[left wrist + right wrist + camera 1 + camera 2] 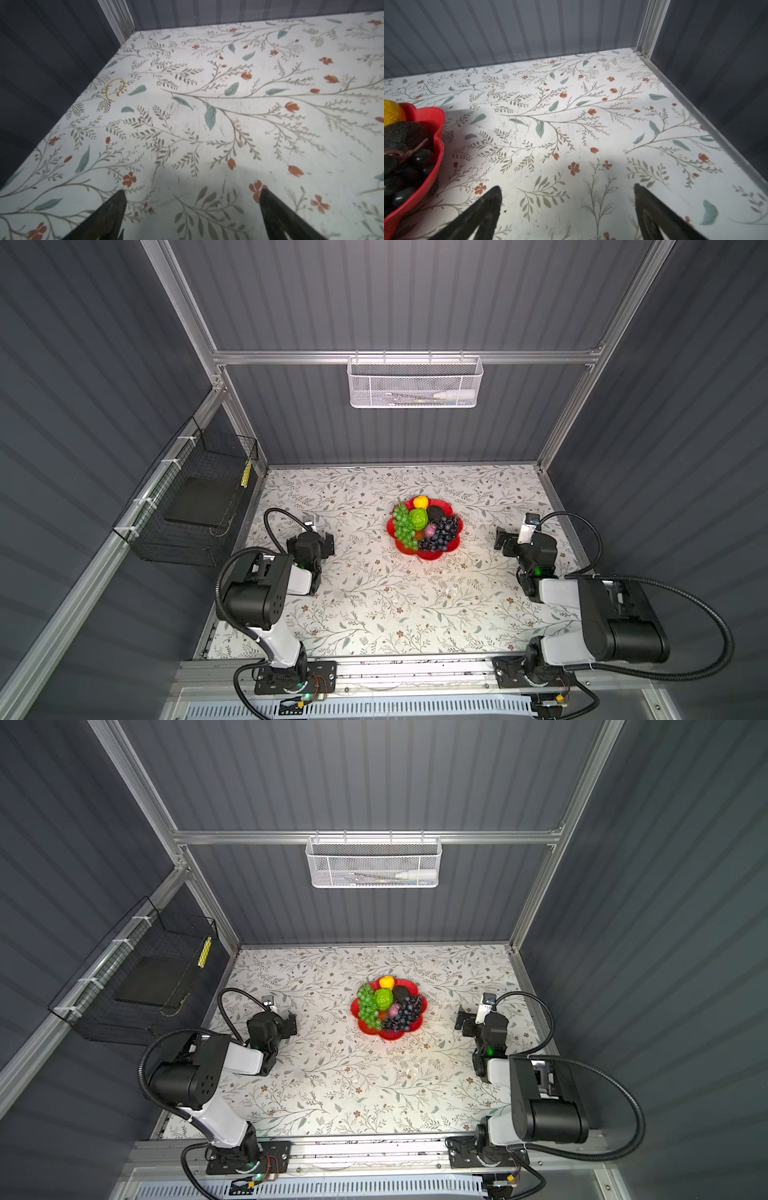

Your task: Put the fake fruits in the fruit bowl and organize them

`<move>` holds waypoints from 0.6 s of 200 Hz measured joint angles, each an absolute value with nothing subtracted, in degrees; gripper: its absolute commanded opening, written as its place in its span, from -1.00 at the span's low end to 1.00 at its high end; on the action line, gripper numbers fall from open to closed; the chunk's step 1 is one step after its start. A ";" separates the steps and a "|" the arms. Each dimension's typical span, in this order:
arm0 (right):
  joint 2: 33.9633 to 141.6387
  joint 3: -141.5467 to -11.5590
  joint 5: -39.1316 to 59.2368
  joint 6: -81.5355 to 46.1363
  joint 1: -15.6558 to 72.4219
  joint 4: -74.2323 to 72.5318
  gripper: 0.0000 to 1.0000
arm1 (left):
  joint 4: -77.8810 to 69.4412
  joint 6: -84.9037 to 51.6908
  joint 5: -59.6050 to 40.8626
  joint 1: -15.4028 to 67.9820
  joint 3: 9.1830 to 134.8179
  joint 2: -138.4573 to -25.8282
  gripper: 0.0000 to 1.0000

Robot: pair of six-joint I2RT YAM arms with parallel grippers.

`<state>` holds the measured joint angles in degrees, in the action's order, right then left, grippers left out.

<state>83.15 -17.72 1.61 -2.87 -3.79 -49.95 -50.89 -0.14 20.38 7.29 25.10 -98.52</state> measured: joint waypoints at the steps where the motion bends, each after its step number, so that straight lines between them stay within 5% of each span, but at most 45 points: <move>1: 83.15 -17.72 1.67 -2.87 -3.79 -49.98 0.98 | -50.94 -0.14 20.36 7.29 25.10 -98.56 1.00; 120: 83.59 -18.44 3.29 -2.98 -4.47 -53.41 0.98 | -52.84 -0.16 19.92 6.26 25.56 -98.72 1.00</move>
